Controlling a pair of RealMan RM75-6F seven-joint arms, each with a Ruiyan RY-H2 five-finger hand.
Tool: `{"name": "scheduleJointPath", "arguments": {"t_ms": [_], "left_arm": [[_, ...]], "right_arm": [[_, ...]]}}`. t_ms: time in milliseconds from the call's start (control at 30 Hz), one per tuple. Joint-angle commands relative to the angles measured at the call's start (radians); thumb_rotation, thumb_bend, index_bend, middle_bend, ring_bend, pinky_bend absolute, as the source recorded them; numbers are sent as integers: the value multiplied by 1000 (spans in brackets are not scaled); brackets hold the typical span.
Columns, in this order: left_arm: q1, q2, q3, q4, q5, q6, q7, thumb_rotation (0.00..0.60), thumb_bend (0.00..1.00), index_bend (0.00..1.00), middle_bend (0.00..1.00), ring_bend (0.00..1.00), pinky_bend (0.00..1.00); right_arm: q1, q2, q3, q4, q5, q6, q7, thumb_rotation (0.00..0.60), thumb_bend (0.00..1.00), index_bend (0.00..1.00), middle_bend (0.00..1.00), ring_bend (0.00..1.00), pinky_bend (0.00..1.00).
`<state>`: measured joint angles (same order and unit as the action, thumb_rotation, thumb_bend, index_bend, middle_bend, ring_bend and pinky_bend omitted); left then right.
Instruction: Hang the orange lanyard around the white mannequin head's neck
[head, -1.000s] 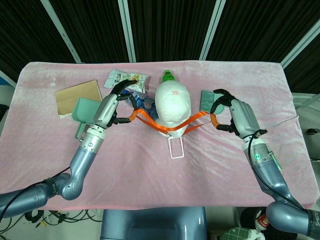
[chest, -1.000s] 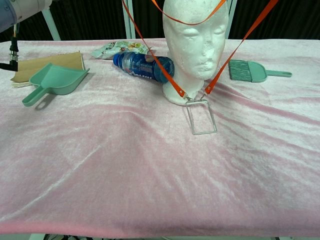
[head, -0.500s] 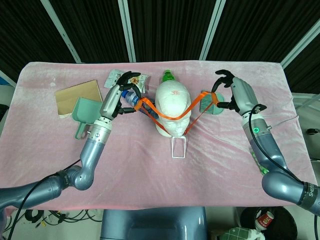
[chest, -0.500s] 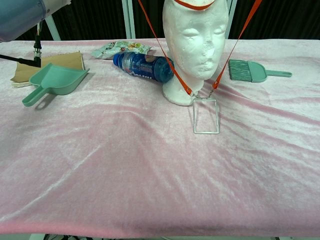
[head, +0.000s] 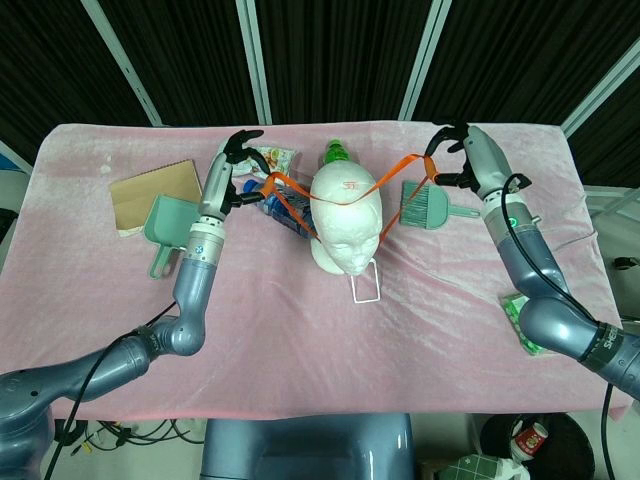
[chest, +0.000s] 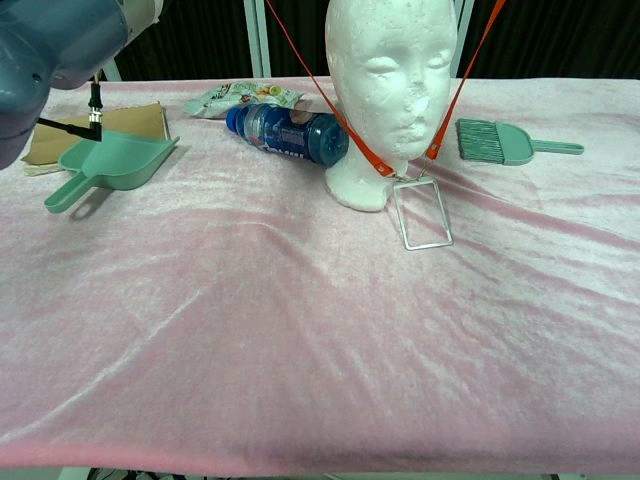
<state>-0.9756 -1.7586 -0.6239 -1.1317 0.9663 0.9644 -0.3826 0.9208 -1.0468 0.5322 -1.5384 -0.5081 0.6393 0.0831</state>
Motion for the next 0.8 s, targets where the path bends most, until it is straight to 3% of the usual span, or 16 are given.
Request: {"name": "scheduleJointPath", "arguments": {"t_ms": [33, 400, 567, 800], "left_arm": [[-27, -38, -25, 69, -18, 5, -33, 600, 367, 612, 157, 0, 7], [-70, -134, -28, 289, -74, -16, -31, 600, 364, 611, 158, 0, 7], [-102, -193, -32, 404, -101, -50, -38, 600, 364, 611, 157, 0, 7], [-133, -253, -4, 537, -85, -104, -50, 600, 353, 607, 155, 0, 7]], "right_arm": [[21, -25, -6, 45, -5, -15, 13, 600, 519, 734, 184, 239, 281], [66, -117, -84, 185, 9, -39, -13, 600, 520, 734, 186, 239, 281], [100, -189, -112, 298, 32, -62, -21, 600, 520, 734, 188, 239, 281], [130, -269, -156, 411, 23, -107, -41, 600, 520, 734, 188, 239, 281]]}}
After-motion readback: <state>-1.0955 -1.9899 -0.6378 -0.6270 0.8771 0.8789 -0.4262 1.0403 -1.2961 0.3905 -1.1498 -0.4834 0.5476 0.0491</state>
